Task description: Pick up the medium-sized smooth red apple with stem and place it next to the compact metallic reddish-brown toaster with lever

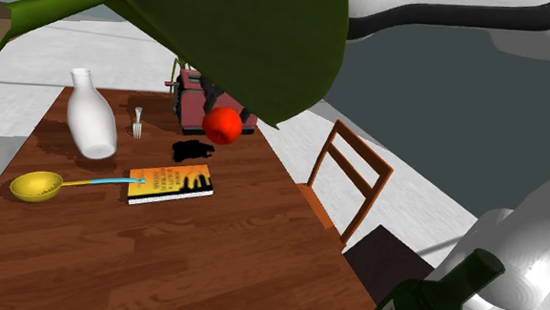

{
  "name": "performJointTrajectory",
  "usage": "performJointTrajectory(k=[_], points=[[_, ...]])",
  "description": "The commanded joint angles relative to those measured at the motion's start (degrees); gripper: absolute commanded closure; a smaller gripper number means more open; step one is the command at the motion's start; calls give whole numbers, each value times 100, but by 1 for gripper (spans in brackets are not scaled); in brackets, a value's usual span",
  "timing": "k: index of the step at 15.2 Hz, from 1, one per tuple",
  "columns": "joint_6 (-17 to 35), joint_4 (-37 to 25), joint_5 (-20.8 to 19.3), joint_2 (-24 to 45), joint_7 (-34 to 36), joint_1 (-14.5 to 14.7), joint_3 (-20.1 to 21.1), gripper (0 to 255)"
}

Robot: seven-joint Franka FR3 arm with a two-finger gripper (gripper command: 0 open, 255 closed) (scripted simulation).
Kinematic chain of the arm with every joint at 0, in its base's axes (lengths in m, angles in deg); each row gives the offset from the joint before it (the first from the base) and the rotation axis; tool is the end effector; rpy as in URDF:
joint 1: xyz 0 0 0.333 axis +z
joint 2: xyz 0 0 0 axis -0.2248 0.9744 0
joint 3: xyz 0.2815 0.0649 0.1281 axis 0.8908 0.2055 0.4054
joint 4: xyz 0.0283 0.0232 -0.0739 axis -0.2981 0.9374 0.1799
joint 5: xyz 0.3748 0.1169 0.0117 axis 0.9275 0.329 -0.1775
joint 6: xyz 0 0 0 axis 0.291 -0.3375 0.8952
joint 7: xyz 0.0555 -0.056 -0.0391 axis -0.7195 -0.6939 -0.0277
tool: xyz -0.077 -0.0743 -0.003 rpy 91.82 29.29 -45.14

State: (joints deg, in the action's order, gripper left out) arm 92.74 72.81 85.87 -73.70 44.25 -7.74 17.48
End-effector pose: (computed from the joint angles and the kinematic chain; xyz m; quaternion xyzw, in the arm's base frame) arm 0.4477 0.3305 0.5921 -0.9811 0.0891 -0.1003 0.1395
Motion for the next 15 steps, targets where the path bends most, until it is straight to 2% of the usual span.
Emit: performJointTrajectory(k=[1,8,15], points=[[-130,-134,-9,8,1,-11,-13,255],[-294,-526,49,396,-862,-377,-491,255],[-564,-1274,17,1041,-1595,-743,-867,255]])
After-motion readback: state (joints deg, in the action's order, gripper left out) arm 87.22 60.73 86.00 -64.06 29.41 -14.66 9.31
